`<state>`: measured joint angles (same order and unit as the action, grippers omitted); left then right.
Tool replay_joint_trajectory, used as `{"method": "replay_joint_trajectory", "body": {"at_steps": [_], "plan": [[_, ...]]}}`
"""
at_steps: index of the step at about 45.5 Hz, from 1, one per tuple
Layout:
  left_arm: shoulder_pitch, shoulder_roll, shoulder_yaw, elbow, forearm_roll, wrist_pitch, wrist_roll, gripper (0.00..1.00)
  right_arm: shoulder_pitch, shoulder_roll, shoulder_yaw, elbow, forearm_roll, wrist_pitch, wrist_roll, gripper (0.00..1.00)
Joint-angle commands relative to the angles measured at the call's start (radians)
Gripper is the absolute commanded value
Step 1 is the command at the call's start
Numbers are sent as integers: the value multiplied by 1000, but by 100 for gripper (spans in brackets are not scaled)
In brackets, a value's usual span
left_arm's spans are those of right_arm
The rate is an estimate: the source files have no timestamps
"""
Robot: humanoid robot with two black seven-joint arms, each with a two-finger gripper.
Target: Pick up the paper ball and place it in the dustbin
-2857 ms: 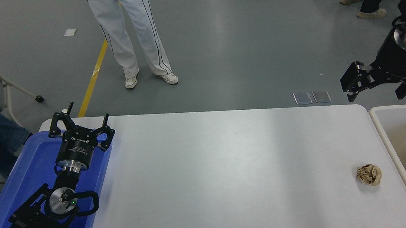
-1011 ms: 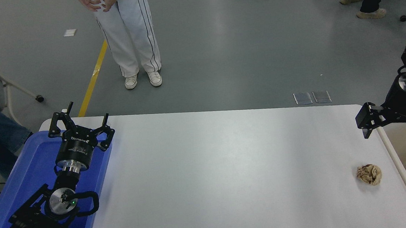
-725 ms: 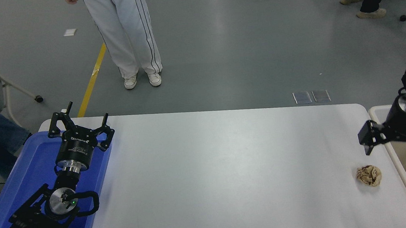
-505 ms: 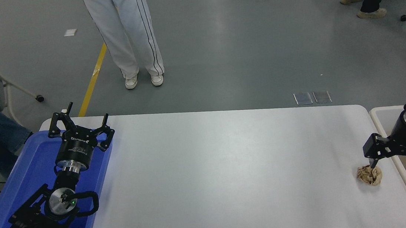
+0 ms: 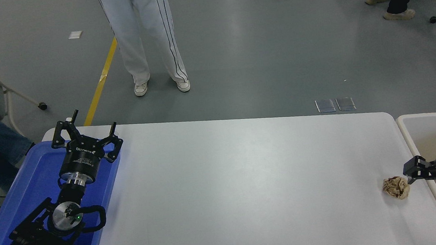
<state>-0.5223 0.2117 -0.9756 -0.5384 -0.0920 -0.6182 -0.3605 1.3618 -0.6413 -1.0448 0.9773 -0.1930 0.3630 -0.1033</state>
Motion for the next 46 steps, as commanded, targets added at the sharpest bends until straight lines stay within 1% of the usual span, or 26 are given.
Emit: {"method": "replay_joint_trajectory", "body": {"at_steps": [1, 11, 17, 27, 33, 46], "plan": [[1, 0, 0, 0, 0, 0, 0, 100, -52, 2, 64, -34, -6, -73, 2, 100], [-1, 0, 0, 0, 0, -2, 0, 100, -79, 40, 107, -43, -8, -76, 2, 100], [-1, 0, -2, 0, 0, -2, 0, 100, -115, 69, 149, -61, -8, -104, 2, 100], [1, 0, 0, 0, 0, -2, 0, 100, -170, 89, 172, -130, -10, -115, 1, 100], [-1, 0, -2, 0, 0, -2, 0, 100, -219, 124, 177, -184, -10, -115, 1, 100], [-1, 0, 0, 0, 0, -2, 0, 100, -242, 132, 204, -195, -10, -116, -3, 100]]}}
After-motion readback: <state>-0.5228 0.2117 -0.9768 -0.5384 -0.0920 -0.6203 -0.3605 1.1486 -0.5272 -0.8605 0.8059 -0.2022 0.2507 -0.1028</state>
